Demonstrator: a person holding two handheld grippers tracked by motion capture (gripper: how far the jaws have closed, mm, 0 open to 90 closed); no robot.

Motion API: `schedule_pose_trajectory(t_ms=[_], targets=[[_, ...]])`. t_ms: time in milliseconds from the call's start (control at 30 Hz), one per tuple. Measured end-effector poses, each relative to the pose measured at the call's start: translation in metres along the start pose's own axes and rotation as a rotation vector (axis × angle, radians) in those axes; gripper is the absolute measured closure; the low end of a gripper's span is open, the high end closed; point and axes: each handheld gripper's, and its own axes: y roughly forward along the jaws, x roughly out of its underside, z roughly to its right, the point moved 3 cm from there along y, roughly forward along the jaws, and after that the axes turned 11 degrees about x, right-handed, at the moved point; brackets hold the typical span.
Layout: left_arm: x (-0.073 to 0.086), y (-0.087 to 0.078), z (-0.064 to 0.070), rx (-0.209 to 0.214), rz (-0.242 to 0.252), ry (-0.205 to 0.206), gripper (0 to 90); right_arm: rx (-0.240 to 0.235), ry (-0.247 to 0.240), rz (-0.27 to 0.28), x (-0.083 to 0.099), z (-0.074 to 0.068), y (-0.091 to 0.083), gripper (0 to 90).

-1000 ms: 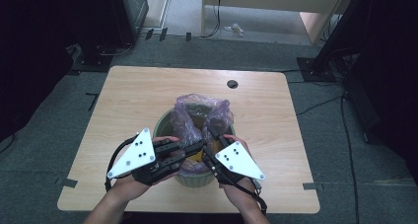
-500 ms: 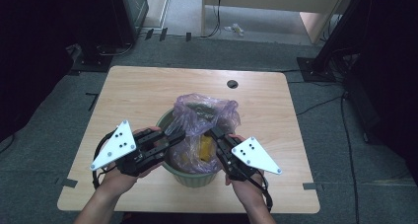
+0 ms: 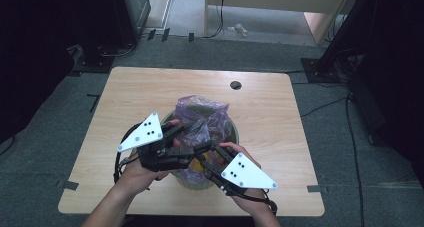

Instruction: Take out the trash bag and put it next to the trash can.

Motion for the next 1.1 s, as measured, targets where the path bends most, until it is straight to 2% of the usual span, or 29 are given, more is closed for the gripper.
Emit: schedule_pose_trajectory(t_ms=[33, 67, 100, 133, 200, 233, 267, 367, 433, 467, 567, 600, 633, 667, 733, 767, 833, 900, 933, 1033, 1100], targets=[[0.000, 0.001, -0.001, 0.007, -0.004, -0.017, 47.3, -0.022, -0.041, 0.006, 0.000, -0.003, -0.001, 67.3], [0.001, 0.001, -0.002, 0.013, -0.011, -0.035, 47.3, -0.022, -0.041, 0.006, 0.000, -0.003, -0.001, 67.3], [0.001, 0.002, -0.004, 0.024, -0.014, -0.053, 51.4, -0.035, -0.063, 0.011, 0.000, -0.004, -0.002, 66.6], [0.002, 0.002, -0.004, 0.040, -0.016, -0.061, 63.5, -0.055, -0.099, 0.011, 0.000, -0.007, -0.003, 65.0], [0.003, 0.001, -0.004, 0.035, -0.016, -0.042, 77.1, -0.067, -0.116, 0.008, 0.001, -0.009, -0.003, 63.1], [0.003, 0.000, -0.003, 0.029, -0.010, -0.020, 77.1, -0.067, -0.116, 0.008, 0.001, -0.009, -0.003, 63.1], [0.003, -0.001, -0.002, 0.019, 0.002, 0.005, 88.5, -0.076, -0.115, 0.009, 0.001, -0.008, -0.004, 61.8], [0.002, -0.004, -0.001, -0.018, 0.017, 0.045, 90.0, -0.078, -0.106, 0.011, 0.001, -0.005, -0.005, 58.0], [0.000, -0.007, -0.002, -0.057, 0.031, 0.059, 90.0, -0.076, -0.077, 0.018, -0.001, 0.000, -0.008, 54.4], [-0.001, -0.008, -0.003, -0.071, 0.034, 0.066, 90.0, -0.076, -0.077, 0.018, -0.001, 0.000, -0.008, 54.4], [-0.003, -0.013, -0.006, -0.121, 0.053, 0.082, 90.0, -0.044, -0.053, 0.021, -0.002, 0.005, -0.009, 45.3], [-0.003, -0.013, -0.006, -0.132, 0.063, 0.081, 90.0, -0.036, -0.040, 0.015, -0.002, 0.006, -0.009, 41.5], [-0.004, -0.015, -0.006, -0.144, 0.085, 0.073, 90.0, -0.016, -0.004, 0.006, -0.003, 0.008, -0.008, 25.1], [-0.004, -0.015, -0.006, -0.144, 0.085, 0.073, 90.0, -0.016, -0.004, 0.006, -0.003, 0.008, -0.008, 25.1], [-0.006, -0.016, -0.006, -0.133, 0.095, 0.060, 90.0, -0.011, 0.045, -0.008, -0.004, 0.008, -0.007, 10.8], [-0.006, -0.015, -0.005, -0.137, 0.097, 0.061, 90.0, -0.015, 0.056, -0.017, -0.004, 0.007, -0.006, 7.9], [-0.007, -0.014, -0.004, -0.141, 0.101, 0.060, 90.0, -0.027, 0.038, -0.042, -0.004, 0.002, -0.002, 7.8], [-0.009, -0.014, -0.003, -0.161, 0.118, 0.053, 90.0, -0.030, -0.006, -0.052, -0.003, -0.005, -0.001, 1.8], [-0.010, -0.015, -0.004, -0.164, 0.125, 0.047, 90.0, -0.050, -0.032, -0.060, -0.003, -0.011, -0.001, 0.1], [-0.014, -0.017, -0.006, -0.195, 0.150, 0.034, 90.0, -0.068, -0.074, -0.053, -0.004, -0.020, -0.001, 0.0], [-0.016, -0.018, -0.005, -0.179, 0.161, 0.019, 90.0, -0.062, -0.085, -0.060, -0.004, -0.022, 0.000, 0.0]])
